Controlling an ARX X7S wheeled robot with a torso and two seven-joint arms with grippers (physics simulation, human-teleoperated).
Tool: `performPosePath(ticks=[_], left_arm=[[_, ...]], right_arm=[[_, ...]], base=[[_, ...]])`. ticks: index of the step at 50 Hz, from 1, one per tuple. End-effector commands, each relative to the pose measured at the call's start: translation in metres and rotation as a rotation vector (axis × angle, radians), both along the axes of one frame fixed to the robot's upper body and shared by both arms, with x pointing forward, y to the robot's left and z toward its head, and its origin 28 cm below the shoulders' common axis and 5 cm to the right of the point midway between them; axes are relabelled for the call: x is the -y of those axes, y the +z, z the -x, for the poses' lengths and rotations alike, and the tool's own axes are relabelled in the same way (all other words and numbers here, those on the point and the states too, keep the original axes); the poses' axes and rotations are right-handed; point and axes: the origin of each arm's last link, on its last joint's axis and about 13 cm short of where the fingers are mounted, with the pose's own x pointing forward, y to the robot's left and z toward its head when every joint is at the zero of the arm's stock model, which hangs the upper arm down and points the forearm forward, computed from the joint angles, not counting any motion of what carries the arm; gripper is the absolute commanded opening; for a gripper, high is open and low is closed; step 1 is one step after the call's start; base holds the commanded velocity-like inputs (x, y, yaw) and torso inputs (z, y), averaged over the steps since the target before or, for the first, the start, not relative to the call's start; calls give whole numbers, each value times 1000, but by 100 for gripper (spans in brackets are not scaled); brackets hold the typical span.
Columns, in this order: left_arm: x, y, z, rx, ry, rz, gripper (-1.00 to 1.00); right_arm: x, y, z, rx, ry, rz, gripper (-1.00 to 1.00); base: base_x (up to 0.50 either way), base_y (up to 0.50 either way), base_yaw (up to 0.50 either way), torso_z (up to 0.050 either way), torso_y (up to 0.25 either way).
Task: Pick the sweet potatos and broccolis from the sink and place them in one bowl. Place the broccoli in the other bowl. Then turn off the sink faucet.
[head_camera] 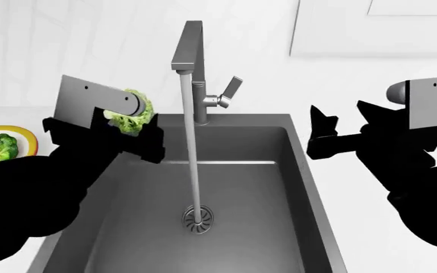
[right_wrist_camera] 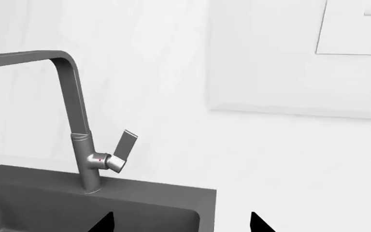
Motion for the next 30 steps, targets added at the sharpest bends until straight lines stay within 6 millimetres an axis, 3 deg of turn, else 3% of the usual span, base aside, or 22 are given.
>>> performPosePath(ticks=[1,6,20,30], left_arm=[[-3,11,5,49,-19,19,-100],[-4,16,5,48,-25,22,-100],[-4,15,10,52,-22,42,-100],[-7,16,12,55,-19,51,-100]], right_arm=[[1,2,0,14,-13,-9,100],[1,3,0,9,-25,0,100],[0,3,-3,14,-28,-6,100],[-1,4,-4,32,-27,14,100]], base=[[0,0,0,0,0],[0,0,0,0,0],[-472,45,0,0,0],[-88,246,0,0,0]])
